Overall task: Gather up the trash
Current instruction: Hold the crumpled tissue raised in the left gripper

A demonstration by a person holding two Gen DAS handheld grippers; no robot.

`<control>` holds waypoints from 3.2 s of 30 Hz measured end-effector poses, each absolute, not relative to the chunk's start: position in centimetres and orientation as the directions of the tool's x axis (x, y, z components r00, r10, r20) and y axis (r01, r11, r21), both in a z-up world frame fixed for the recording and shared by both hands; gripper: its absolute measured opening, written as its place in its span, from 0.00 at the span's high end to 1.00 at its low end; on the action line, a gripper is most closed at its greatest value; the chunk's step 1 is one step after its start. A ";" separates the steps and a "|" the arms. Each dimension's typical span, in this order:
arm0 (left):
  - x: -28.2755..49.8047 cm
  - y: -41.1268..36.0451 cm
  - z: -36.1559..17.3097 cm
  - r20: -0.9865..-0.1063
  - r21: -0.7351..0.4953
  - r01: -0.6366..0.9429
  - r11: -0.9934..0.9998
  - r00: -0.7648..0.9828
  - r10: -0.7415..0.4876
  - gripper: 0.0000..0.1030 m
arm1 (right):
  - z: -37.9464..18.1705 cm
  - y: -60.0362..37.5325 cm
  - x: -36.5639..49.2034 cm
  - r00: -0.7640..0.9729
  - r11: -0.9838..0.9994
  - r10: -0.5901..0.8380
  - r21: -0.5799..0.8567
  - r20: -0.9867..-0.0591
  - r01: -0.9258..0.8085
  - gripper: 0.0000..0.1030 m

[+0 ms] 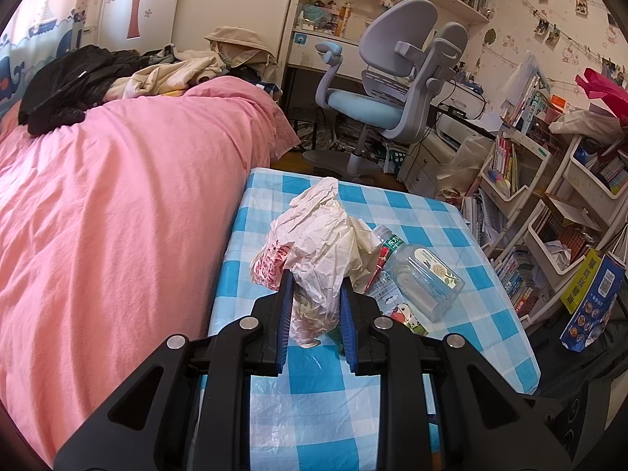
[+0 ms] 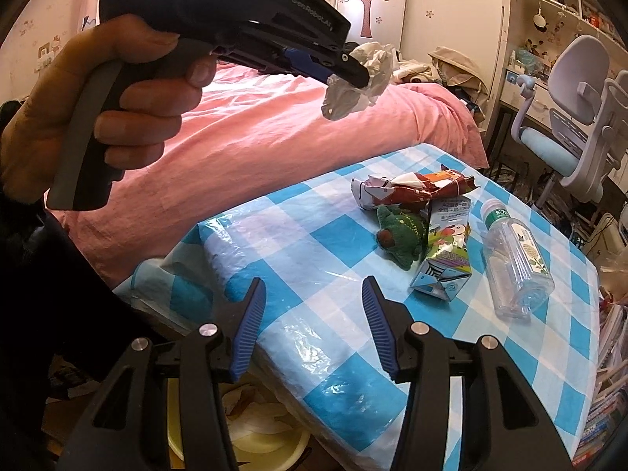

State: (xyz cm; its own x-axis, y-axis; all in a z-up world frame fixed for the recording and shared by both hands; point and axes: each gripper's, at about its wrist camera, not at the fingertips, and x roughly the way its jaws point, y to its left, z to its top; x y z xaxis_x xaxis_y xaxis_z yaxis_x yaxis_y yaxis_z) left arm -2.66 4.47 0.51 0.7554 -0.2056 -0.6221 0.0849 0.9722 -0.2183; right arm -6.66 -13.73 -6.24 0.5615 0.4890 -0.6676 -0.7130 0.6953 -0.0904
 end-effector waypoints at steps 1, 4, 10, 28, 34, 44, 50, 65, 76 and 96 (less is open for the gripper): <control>-2.7 4.5 0.5 -0.622 -0.218 0.085 0.972 0.755 -0.206 0.79 | -6.2 -13.7 -6.7 0.561 0.695 0.489 -0.090 -0.668 -0.713 0.50; -2.7 4.5 0.5 -0.622 -0.218 0.085 0.972 0.755 -0.206 0.79 | -6.3 -13.7 -6.7 0.559 0.693 0.488 -0.092 -0.670 -0.715 0.50; -2.6 4.4 0.5 -0.622 -0.216 0.087 0.972 0.755 -0.206 0.80 | -6.4 -13.7 -6.8 0.559 0.690 0.486 -0.097 -0.672 -0.717 0.50; -2.7 4.2 0.5 -0.622 -0.215 0.086 0.973 0.756 -0.205 0.79 | -6.4 -13.6 -6.8 0.558 0.688 0.483 -0.101 -0.675 -0.718 0.49; -2.7 4.2 0.5 -0.622 -0.215 0.087 0.973 0.756 -0.205 0.79 | -6.5 -13.6 -6.8 0.557 0.688 0.482 -0.102 -0.677 -0.719 0.49; -2.7 4.1 0.5 -0.622 -0.214 0.087 0.973 0.756 -0.205 0.79 | -6.5 -13.5 -6.8 0.558 0.688 0.481 -0.103 -0.676 -0.718 0.49; -2.7 4.0 0.5 -0.622 -0.213 0.087 0.973 0.756 -0.204 0.79 | -6.5 -13.4 -6.8 0.557 0.688 0.480 -0.103 -0.677 -0.718 0.49; -2.8 3.9 0.5 -0.623 -0.212 0.088 0.973 0.756 -0.204 0.80 | -6.5 -13.5 -6.8 0.558 0.689 0.480 -0.104 -0.677 -0.718 0.49; -2.8 3.9 0.5 -0.623 -0.211 0.088 0.973 0.755 -0.203 0.79 | -6.5 -13.5 -6.8 0.558 0.687 0.480 -0.105 -0.678 -0.719 0.49; -2.8 3.8 0.6 -0.623 -0.210 0.088 0.974 0.755 -0.202 0.80 | -6.5 -13.4 -6.8 0.557 0.686 0.479 -0.106 -0.679 -0.720 0.47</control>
State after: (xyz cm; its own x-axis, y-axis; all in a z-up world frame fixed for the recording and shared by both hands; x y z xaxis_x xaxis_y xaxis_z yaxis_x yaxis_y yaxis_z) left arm -2.82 3.76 0.58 0.7554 -0.2023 -0.6232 0.0878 0.9738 -0.2097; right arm -6.82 -13.45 -6.54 0.5568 0.4789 -0.6787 -0.7195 0.6864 -0.1060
